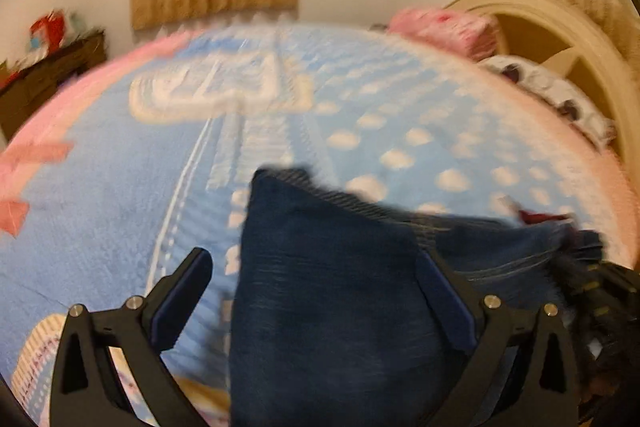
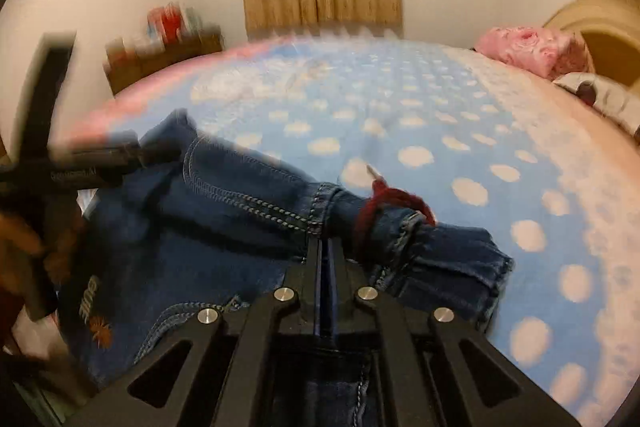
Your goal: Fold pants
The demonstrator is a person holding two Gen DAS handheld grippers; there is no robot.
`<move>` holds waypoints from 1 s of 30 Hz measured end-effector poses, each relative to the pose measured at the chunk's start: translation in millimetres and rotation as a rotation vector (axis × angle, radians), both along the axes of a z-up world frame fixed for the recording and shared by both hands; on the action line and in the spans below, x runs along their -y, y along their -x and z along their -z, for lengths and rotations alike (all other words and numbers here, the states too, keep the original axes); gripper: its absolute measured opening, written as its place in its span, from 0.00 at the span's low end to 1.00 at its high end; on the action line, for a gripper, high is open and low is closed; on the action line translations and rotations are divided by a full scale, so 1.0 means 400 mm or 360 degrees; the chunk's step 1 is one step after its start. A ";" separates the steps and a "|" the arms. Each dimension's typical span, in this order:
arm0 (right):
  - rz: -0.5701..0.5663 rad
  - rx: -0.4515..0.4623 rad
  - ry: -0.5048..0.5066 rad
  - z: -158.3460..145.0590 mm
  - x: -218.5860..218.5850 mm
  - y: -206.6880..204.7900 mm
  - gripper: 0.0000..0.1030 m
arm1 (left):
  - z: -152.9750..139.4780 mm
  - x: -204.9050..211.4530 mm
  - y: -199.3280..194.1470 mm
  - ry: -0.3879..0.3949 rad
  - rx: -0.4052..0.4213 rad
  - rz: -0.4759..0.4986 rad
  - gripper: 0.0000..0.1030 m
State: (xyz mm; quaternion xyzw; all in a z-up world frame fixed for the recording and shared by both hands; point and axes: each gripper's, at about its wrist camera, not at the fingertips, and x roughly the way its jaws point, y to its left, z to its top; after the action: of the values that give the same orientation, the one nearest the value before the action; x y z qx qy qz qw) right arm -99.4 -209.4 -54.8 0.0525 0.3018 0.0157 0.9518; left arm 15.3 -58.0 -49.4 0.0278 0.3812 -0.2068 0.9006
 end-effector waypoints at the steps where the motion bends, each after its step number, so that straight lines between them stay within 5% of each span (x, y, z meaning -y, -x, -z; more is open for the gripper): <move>1: -0.0007 0.0017 -0.0135 0.008 0.032 0.000 0.00 | 0.013 -0.013 -0.014 0.0071 -0.0067 -0.0012 1.00; 6: -0.0021 0.0059 -0.0549 0.029 0.092 0.014 0.00 | 0.018 -0.018 -0.018 0.0076 -0.0074 -0.0039 1.00; 10: -0.0015 0.0070 -0.0726 0.032 0.105 0.056 0.02 | 0.014 -0.046 -0.002 0.0070 -0.0105 0.0022 1.00; 14: 0.0064 0.0118 -0.0856 0.041 0.137 0.126 0.03 | 0.022 -0.165 0.034 0.0074 -0.0062 -0.0077 1.00; 20: 0.0169 0.0269 -0.0868 0.029 0.152 0.248 0.03 | -0.021 -0.266 0.082 0.0126 -0.0014 -0.0265 1.00; 23: 0.0073 0.0291 -0.0793 0.004 0.102 0.255 0.03 | -0.047 -0.242 0.115 0.0128 0.0064 -0.0171 1.00; 25: -0.0043 0.0299 -0.0727 -0.011 0.057 0.252 0.03 | -0.034 -0.195 0.141 0.0010 0.0110 -0.0086 1.00; 28: -0.0098 0.0172 -0.0626 0.012 0.000 0.218 0.03 | 0.030 -0.149 0.152 -0.0281 0.0179 -0.0085 1.00; 30: 0.0016 -0.0027 -0.0561 0.063 -0.005 0.196 0.03 | 0.058 -0.175 0.143 -0.0148 0.0158 -0.0069 1.00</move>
State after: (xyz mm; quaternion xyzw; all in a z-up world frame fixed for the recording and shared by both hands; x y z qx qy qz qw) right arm -177.7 -207.6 -79.8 0.2201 0.3022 0.0632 0.9253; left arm -41.9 11.8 -72.5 0.0715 0.3457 -0.1676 0.9205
